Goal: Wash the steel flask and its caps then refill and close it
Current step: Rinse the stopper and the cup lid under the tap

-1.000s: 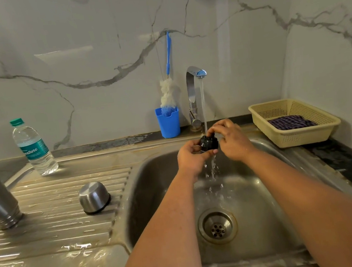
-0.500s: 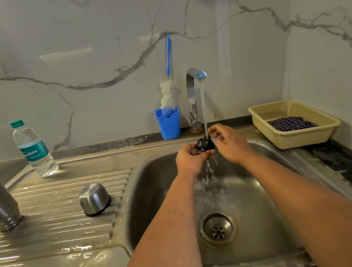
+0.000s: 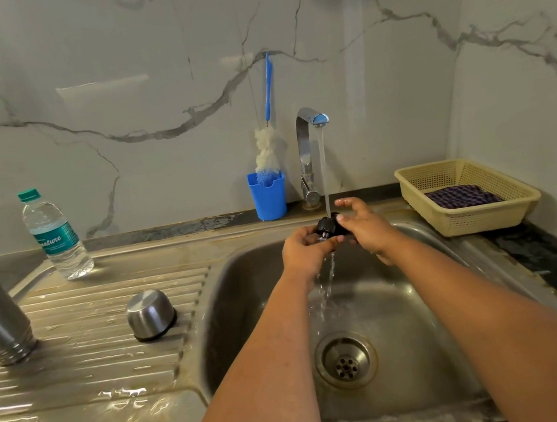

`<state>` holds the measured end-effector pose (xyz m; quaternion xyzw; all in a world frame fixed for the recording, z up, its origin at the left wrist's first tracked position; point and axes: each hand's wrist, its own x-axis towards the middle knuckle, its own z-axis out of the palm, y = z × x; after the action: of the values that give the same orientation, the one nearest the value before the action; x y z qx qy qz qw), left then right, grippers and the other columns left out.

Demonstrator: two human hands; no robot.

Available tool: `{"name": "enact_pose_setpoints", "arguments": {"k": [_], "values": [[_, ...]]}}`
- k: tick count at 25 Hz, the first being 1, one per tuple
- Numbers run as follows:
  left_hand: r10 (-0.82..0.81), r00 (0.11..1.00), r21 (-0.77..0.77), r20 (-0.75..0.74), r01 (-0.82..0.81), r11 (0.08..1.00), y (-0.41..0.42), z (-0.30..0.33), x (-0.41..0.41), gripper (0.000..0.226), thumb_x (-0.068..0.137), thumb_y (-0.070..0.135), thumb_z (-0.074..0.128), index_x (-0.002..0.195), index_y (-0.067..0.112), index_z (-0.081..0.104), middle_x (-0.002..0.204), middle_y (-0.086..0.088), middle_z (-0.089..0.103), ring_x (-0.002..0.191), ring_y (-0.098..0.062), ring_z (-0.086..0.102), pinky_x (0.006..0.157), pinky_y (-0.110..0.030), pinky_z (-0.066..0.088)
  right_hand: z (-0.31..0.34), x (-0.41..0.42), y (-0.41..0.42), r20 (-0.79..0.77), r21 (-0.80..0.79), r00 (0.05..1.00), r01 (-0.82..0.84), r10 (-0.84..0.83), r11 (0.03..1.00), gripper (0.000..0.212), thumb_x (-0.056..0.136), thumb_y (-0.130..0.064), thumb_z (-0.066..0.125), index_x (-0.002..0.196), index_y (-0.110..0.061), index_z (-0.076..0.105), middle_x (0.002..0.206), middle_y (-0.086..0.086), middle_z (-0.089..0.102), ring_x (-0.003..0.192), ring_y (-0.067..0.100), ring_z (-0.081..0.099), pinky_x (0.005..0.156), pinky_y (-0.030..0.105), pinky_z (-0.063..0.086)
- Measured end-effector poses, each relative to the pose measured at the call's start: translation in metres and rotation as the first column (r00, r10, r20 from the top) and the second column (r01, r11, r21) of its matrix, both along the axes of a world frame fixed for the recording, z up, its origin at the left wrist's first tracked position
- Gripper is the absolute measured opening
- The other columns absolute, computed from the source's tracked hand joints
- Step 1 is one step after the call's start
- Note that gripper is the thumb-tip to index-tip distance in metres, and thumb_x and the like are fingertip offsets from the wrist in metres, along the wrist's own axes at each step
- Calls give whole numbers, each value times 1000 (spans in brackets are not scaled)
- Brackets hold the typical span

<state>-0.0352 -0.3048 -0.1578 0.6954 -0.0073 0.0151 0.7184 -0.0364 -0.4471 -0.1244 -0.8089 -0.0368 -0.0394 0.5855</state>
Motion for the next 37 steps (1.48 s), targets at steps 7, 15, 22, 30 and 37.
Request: {"name": "enact_pose_setpoints", "arguments": {"k": [7, 15, 22, 30, 37], "values": [[-73, 979, -136, -188, 47, 990, 2, 15, -9, 63, 81, 53, 74, 123, 12, 53, 116, -8, 63, 89, -16, 60, 72, -26, 50, 6, -1, -1, -423, 536, 905, 287, -42, 794, 29, 101, -30, 45, 108, -5, 57, 97, 21, 65, 66, 21, 65, 53, 24, 54], [6, 920, -23, -391, -16, 1000, 2, 11, -7, 43, 100, 46, 51, 116, 7, 62, 95, -6, 65, 72, -13, 58, 58, -21, 47, 2, -5, -5, -605, 504, 787, 257, 124, 825, 49, 102, -35, 43, 116, 11, 53, 72, 29, 64, 42, 21, 63, 40, 22, 53], [-9, 975, -90, -221, -12, 996, -19, 15, -8, 26, 101, 23, 57, 121, 8, 65, 98, -10, 67, 71, -15, 61, 67, -25, 55, -2, 0, 7, -431, 335, 893, 292, -130, 896, 41, 94, -37, 58, 117, -3, 54, 109, 22, 62, 85, 31, 68, 54, 30, 60], [46, 927, -216, -372, -134, 967, -19, 9, -3, 26, 100, 27, 59, 105, 2, 61, 100, -18, 65, 96, -32, 68, 96, -42, 55, -6, -2, 10, -135, -218, 938, 285, -318, 933, 43, 77, -47, 75, 97, -10, 64, 97, 7, 65, 89, 21, 62, 69, 28, 52], [34, 894, -416, -446, -241, 877, -8, 12, -2, 18, 103, 14, 51, 114, 2, 59, 116, -23, 64, 102, -31, 66, 61, -30, 55, 0, -6, 13, 36, -134, 974, 227, -224, 965, 13, 90, -25, 65, 98, -14, 66, 102, 6, 65, 90, 16, 59, 76, 29, 50]]}}
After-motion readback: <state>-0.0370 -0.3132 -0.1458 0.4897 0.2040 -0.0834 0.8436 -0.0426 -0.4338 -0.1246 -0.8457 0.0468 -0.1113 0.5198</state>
